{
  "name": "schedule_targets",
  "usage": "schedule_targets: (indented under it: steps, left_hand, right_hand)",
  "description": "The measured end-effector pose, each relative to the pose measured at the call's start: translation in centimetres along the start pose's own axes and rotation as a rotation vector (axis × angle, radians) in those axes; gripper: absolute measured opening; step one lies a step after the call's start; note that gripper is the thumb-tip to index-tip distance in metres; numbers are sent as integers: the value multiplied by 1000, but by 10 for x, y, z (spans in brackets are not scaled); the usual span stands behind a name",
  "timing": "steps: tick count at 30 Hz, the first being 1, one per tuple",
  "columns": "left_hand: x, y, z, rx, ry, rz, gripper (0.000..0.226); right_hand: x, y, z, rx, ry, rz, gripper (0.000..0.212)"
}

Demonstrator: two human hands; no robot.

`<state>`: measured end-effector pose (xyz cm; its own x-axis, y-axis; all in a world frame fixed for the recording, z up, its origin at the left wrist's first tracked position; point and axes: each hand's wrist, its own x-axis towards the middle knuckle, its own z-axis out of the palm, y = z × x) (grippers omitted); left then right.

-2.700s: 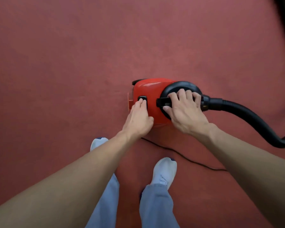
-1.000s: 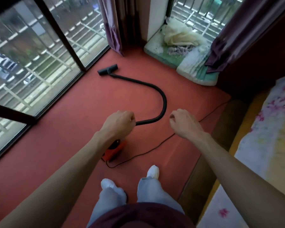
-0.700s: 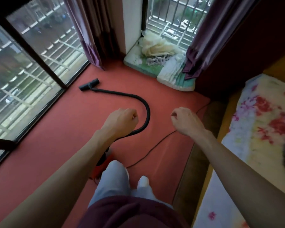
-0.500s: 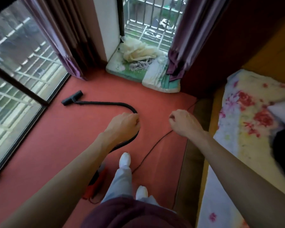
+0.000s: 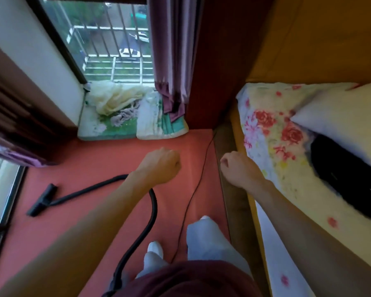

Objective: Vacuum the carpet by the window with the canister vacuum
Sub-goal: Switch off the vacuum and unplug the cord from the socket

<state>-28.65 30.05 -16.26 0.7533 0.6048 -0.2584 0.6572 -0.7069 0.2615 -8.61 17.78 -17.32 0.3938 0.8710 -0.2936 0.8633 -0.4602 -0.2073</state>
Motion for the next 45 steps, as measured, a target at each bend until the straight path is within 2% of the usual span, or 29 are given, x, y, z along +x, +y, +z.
schedule_targets:
  steps: [9, 15, 22, 30, 38, 45]
  left_hand:
    - [151, 52, -49, 112, -52, 45, 28]
    - [236, 86, -86, 100, -15, 55, 27]
    - [343, 81, -103, 93, -89, 105, 23]
    - [493, 79, -123, 167, -120, 344, 29]
    - [603, 89, -152, 177, -103, 485, 29]
    - [664, 121, -138, 189, -160, 457, 27]
  right_hand:
    - [102, 115, -55, 72, 1, 97, 26]
    - [165, 172, -102, 52, 3, 115, 26]
    - [248, 204, -129, 25, 37, 157, 28]
    - [329, 230, -151, 31, 182, 313, 31]
    - [414, 242, -182, 32, 81, 427, 30]
    - [476, 294, -195, 85, 55, 379, 28]
